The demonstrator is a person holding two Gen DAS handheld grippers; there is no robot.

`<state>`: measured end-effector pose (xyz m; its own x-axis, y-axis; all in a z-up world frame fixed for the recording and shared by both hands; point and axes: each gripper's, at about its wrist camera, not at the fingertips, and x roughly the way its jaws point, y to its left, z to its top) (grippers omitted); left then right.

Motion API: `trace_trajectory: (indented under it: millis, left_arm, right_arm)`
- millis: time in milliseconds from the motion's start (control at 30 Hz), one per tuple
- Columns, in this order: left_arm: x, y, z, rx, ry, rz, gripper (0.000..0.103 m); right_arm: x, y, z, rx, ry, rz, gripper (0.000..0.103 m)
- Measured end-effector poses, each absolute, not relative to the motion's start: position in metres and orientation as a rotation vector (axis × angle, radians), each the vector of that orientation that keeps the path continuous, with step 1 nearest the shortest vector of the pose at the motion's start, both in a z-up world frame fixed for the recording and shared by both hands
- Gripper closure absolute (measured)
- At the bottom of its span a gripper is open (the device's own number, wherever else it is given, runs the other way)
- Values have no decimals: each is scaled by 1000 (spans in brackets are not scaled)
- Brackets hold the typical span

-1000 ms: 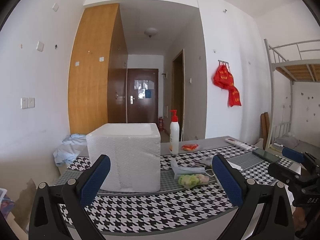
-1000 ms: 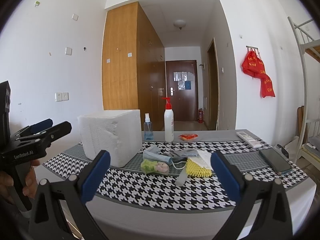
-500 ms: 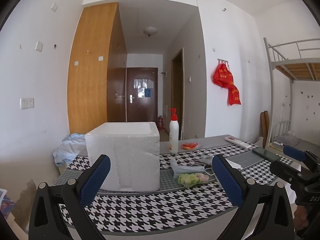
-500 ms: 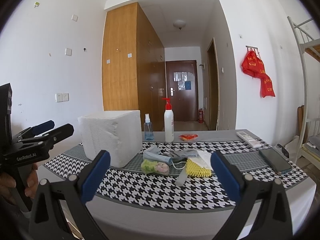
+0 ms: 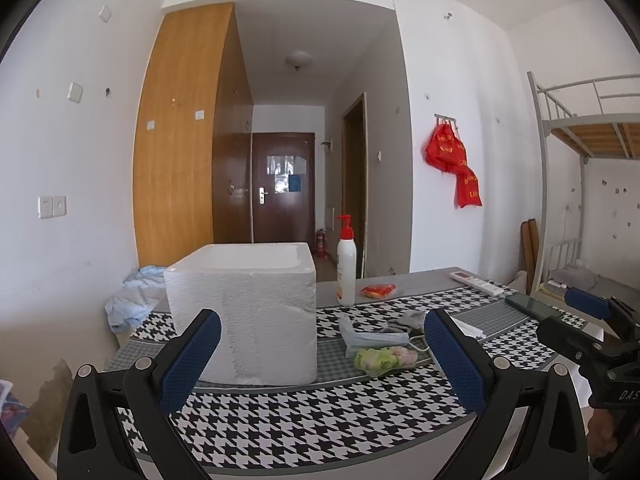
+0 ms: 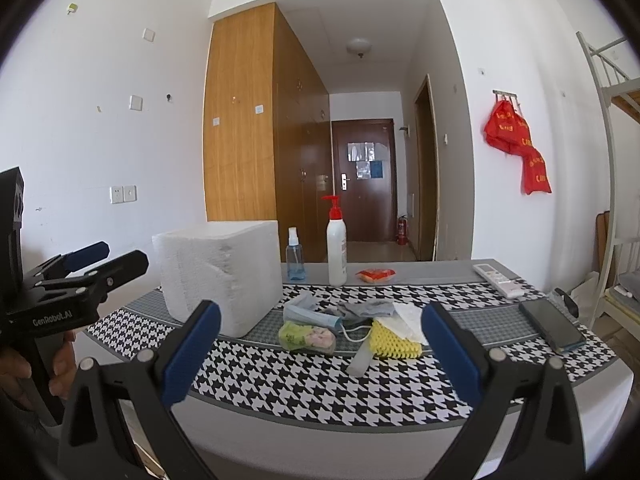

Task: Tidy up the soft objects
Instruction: 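Move the left tool to the green pack while the right tool nears the towel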

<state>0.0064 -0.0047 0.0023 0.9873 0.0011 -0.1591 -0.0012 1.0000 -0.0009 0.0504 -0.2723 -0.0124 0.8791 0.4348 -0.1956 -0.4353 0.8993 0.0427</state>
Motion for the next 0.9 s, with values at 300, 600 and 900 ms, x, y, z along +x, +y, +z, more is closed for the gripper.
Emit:
trace_trajectory:
  millis: [300,600,900]
  left_arm:
    - [17,-10,4,13,166,-38,1]
    - [37,-20,-1,20,200,-76,1]
    - [62,-32,-7,26,266,-112,1]
  right_arm:
    - [62,-272,-10,-7,208,435,1]
    - [84,-274,-16,-21,254,411,1]
    - [104,-282,-24,-15,295,394,1]
